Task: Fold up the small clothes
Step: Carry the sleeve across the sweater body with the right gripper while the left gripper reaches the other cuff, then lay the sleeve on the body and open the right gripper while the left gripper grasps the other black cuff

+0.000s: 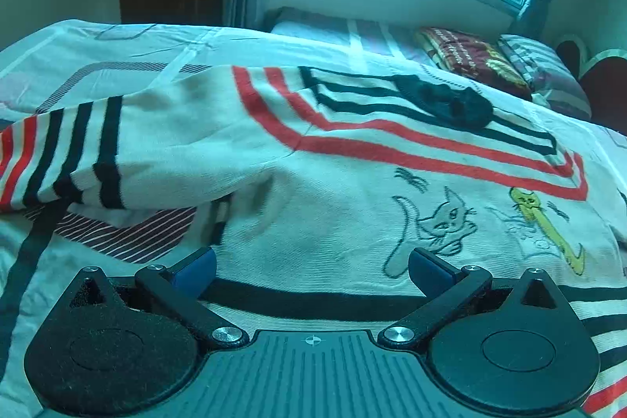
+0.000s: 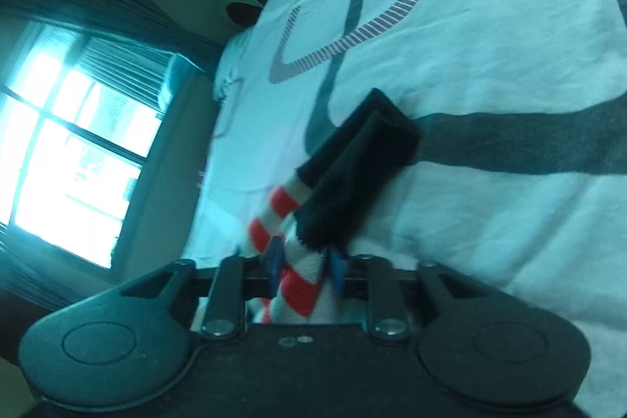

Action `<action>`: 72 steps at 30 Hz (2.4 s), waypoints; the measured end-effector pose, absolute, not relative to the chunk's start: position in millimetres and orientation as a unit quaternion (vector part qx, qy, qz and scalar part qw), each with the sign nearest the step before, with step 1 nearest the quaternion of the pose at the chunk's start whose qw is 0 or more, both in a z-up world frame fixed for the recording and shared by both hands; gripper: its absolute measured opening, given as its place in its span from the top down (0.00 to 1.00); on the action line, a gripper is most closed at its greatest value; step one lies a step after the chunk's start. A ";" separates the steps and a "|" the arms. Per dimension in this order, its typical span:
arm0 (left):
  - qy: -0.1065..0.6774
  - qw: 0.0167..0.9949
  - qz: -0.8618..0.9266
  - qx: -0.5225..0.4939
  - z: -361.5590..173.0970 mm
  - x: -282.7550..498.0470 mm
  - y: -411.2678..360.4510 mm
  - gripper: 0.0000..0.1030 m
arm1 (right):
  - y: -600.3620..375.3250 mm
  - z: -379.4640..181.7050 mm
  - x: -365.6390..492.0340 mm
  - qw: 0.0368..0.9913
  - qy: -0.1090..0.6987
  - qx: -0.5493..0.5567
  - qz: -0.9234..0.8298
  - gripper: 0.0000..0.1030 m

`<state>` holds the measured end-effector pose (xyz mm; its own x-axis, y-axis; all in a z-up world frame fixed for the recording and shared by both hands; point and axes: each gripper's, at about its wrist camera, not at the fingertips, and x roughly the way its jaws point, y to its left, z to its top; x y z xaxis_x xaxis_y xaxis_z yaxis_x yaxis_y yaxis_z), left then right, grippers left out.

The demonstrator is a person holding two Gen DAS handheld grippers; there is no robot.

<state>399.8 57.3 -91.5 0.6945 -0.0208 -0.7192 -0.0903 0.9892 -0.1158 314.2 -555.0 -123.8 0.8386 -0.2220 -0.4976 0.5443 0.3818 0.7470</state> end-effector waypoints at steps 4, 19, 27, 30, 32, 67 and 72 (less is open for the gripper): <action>0.382 0.921 0.029 -0.073 -85.4 392.5 76.4 0.00 | -527.9 -100.4 338.1 0.858 0.198 0.388 -0.271 0.92; 0.360 0.925 0.080 -0.090 -69.2 348.2 152.6 0.00 | -182.3 -62.7 480.1 0.939 0.320 0.066 0.104 0.93; 0.369 0.919 0.096 -0.096 -76.6 327.6 168.5 0.00 | -115.2 -97.0 456.5 0.933 0.322 0.019 0.160 0.61; 0.353 0.927 0.060 -0.109 -72.9 338.0 150.6 0.00 | -111.5 -90.3 435.5 0.934 0.297 -0.021 0.196 0.50; 0.339 0.933 0.025 -0.115 -69.1 353.2 129.6 0.00 | -130.1 -79.7 423.4 0.942 0.279 0.015 0.187 0.56; 0.342 0.901 -0.108 -0.245 -145.3 494.3 21.6 0.92 | -364.1 -145.3 375.4 0.761 0.228 0.606 0.028 0.63; 0.291 0.919 -0.109 -0.241 -133.3 477.8 23.0 0.92 | -353.2 -117.9 369.5 0.818 0.241 0.522 0.035 0.92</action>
